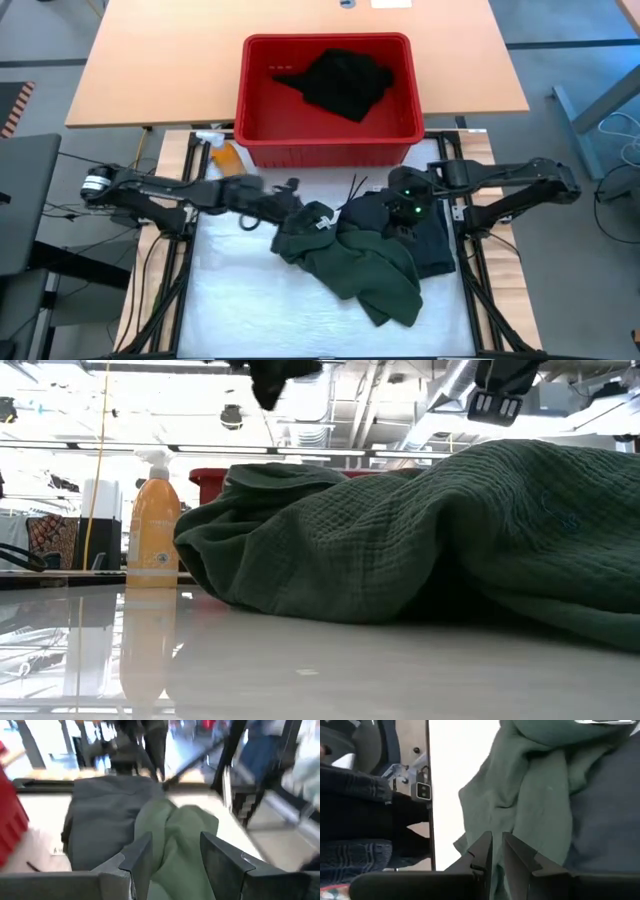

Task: Fold laundry
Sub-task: Fold the green shirt

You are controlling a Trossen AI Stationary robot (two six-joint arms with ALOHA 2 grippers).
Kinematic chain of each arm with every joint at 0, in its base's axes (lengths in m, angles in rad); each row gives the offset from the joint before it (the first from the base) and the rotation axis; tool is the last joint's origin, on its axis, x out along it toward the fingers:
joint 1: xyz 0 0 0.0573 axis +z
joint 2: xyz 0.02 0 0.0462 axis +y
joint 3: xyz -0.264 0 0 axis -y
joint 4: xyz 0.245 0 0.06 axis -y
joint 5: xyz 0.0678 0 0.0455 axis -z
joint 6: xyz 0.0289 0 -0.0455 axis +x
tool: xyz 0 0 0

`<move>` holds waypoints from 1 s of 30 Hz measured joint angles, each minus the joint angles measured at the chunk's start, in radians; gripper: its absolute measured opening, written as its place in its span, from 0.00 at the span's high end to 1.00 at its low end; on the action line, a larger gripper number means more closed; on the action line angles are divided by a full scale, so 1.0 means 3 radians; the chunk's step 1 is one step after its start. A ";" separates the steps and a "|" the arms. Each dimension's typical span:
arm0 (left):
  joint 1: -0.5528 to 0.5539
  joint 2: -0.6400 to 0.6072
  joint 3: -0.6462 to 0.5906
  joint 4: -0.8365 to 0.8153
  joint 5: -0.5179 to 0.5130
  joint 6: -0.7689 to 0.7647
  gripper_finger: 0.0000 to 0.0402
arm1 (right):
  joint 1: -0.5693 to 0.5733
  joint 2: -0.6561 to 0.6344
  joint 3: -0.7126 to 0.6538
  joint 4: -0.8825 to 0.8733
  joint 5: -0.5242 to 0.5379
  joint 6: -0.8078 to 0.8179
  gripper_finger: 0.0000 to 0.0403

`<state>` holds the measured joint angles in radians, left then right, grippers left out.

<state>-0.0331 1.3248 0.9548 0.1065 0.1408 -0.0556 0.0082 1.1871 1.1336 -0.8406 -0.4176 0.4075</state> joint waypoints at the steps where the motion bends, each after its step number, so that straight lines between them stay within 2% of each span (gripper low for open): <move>1: 0.0029 0.0159 0.0183 -0.0215 0.0069 0.0117 0.62 | 0.0030 -0.0004 0.0000 0.0022 0.0000 -0.0001 0.83; 5: 0.0127 0.0827 0.0953 -0.0894 0.0318 0.0495 0.62 | 0.0163 -0.0023 -0.0006 0.0024 0.0023 0.0026 0.83; 9: 0.0201 0.1405 0.1716 -0.1711 0.0710 0.0880 0.62 | 0.0375 -0.0024 -0.0006 -0.0047 0.0031 0.0040 0.83; 12: 0.0207 0.1774 0.2142 -0.2180 0.0881 0.1104 0.62 | 0.0553 -0.0021 -0.0006 -0.0125 0.0190 0.0042 0.83; 14: 0.0205 0.1952 0.2341 -0.2297 0.1016 0.1173 0.62 | 0.0647 -0.0022 -0.0006 -0.0182 0.0322 0.0042 0.83; 19: 0.0204 0.2217 0.2514 -0.2296 0.1286 0.1190 0.62 | 0.0762 -0.0026 -0.0006 -0.0281 0.0432 0.0020 0.83; 26: 0.0211 0.2286 0.2504 -0.2428 0.1091 0.1103 0.62 | 0.0757 -0.0026 -0.0006 -0.0344 0.0443 -0.0081 0.83; 30: 0.0196 0.2352 0.2496 -0.2492 0.1136 0.1015 0.62 | 0.0732 -0.0026 -0.0006 -0.0343 0.0442 -0.0158 0.83</move>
<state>0.0256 2.0306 1.7036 -0.6411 0.4816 0.2490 0.2279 1.1793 1.1316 -0.9434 -0.2852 0.3600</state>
